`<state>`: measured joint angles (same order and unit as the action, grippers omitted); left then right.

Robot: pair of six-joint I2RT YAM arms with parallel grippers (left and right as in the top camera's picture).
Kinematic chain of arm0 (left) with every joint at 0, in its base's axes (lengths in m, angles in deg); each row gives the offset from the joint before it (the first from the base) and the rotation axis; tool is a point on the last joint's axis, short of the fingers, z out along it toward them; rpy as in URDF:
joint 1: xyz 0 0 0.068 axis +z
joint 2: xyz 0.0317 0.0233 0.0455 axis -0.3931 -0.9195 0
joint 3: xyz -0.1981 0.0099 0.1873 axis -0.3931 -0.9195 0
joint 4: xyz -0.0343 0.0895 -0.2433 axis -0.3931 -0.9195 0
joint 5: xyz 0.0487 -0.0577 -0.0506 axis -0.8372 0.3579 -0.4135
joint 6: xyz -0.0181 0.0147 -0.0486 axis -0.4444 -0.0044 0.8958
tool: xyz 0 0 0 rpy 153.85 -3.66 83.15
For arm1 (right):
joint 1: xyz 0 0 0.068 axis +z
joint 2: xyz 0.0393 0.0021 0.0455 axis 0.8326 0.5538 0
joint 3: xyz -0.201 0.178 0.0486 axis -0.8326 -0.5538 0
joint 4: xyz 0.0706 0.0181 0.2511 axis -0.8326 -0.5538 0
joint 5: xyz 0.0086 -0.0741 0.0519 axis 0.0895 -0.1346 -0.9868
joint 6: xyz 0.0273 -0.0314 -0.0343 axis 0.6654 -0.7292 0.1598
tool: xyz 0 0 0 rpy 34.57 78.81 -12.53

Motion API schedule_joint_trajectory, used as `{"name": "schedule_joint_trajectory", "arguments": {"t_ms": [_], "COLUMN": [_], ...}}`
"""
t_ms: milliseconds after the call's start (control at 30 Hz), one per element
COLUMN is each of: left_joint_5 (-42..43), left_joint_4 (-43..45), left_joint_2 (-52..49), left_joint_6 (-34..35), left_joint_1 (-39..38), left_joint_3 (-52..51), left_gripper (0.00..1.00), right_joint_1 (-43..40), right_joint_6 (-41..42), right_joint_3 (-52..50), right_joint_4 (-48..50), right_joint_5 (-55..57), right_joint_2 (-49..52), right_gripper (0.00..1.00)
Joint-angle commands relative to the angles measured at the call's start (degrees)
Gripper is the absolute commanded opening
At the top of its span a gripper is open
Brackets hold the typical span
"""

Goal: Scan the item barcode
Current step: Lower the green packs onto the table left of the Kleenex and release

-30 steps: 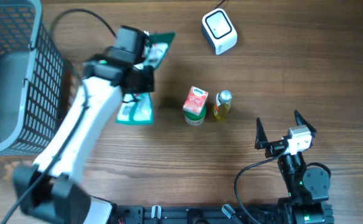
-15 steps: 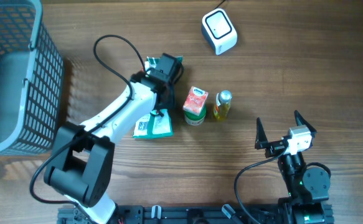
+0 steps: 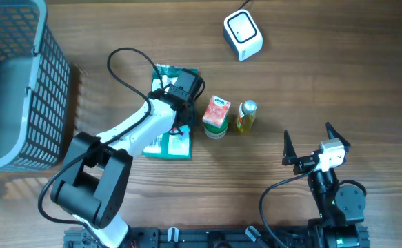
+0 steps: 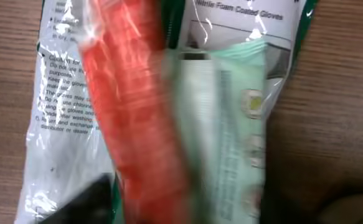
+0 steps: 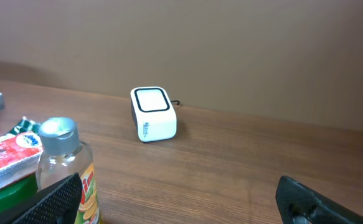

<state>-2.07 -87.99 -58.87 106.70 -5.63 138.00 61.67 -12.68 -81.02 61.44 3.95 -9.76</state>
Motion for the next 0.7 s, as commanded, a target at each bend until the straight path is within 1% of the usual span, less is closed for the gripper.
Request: {"name": "schedule_joint_trajectory", "arguments": {"t_ms": [0, 67, 167, 300, 367, 500, 567, 667], "left_joint_5": [-0.31, -0.07, 0.17, 0.28, 0.26, 0.26, 0.28, 0.35], "left_joint_4": [-0.02, -1.22, -4.11, -4.72, -4.70, -4.70, -4.68, -3.96], "left_joint_2": [0.11, 1.42, 4.13, 7.91, 9.62, 11.15, 11.13, 11.13], "left_joint_6": [-2.34, -3.74, -4.07, -4.59, -5.97, -7.04, -7.02, -6.99], "left_joint_1": [-0.13, 0.04, 0.07, 0.17, 0.55, 3.78, 6.97, 12.98], "left_joint_3": [0.24, 1.38, 3.96, 4.85, 4.85, 4.85, 4.85, 4.85], "left_gripper": [0.85, 0.90, 0.94, 1.00, 0.97, 0.86, 0.86, 0.95], "right_joint_1": [-0.35, -0.35, -0.35, -0.35, -0.35, -0.35, -0.35, -0.35], "right_joint_6": [-0.76, -0.76, -0.76, -0.79, -0.79, -0.81, -0.79, -0.79], "right_joint_3": [-0.07, -0.07, -0.07, -0.07, -0.07, -0.07, -0.07, -0.07], "right_joint_4": [0.17, 0.17, 0.17, 0.17, 0.17, 0.17, 0.17, 0.17], "right_joint_5": [-0.07, -0.09, -0.09, -0.09, -0.09, -0.09, -0.09, -0.09], "right_joint_2": [-0.42, -0.42, -0.42, -0.42, -0.39, -0.39, -0.42, -0.39], "right_gripper": [1.00, 1.00, 1.00, 1.00, 1.00, 1.00, 1.00, 1.00]}}
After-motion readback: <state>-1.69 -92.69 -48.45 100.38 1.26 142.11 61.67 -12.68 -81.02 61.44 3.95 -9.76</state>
